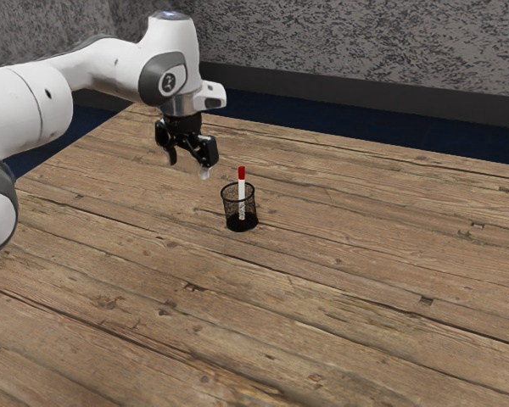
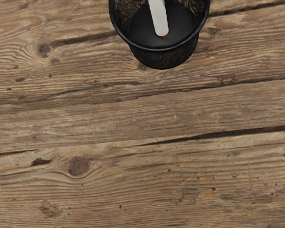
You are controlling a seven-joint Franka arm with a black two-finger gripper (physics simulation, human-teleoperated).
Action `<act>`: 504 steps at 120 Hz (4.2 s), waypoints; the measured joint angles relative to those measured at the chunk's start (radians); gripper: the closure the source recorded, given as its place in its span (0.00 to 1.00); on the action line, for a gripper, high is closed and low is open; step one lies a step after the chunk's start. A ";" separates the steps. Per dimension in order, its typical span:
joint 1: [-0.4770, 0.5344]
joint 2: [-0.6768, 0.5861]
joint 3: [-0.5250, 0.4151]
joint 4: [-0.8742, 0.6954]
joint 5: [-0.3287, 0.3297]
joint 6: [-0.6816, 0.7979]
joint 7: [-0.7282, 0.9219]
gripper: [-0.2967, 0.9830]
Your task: Take the marker out of the pen holder and place it to the left of the pen holder.
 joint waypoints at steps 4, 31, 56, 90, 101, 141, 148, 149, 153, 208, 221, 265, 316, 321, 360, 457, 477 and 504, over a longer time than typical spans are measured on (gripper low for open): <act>-0.001 0.037 -0.001 0.029 -0.005 0.030 -0.003 0.23; -0.003 0.225 -0.013 0.208 -0.022 0.168 -0.058 0.23; 0.007 0.355 -0.019 0.307 -0.040 0.282 -0.119 0.23; 0.017 0.416 -0.011 0.314 -0.050 0.443 -0.173 0.23; 0.020 0.428 -0.011 0.311 -0.050 0.494 -0.181 0.23; 0.021 0.460 -0.006 0.291 -0.046 0.640 -0.188 0.23; 0.022 0.460 -0.006 0.287 -0.045 0.650 -0.187 0.23; 0.022 0.461 -0.006 0.287 -0.045 0.652 -0.187 0.23; 0.022 0.461 -0.006 0.286 -0.045 0.656 -0.187 0.23; 0.021 0.453 -0.005 0.259 -0.048 0.680 -0.174 0.56; 0.021 0.451 -0.003 0.256 -0.045 0.681 -0.171 0.66; 0.017 0.368 0.000 0.155 -0.028 0.684 -0.184 0.81; -0.027 0.094 0.067 0.004 0.017 0.680 -0.223 0.81; -0.013 0.085 0.067 -0.006 0.021 0.679 -0.225 0.82; 0.093 0.033 0.061 -0.175 0.024 0.594 -0.186 0.82; 0.149 0.282 0.016 0.049 0.009 0.509 -0.064 0.62; 0.135 0.177 0.022 0.020 0.004 0.509 -0.031 0.41; 0.038 -0.417 0.099 -0.190 -0.030 0.213 0.034 0.29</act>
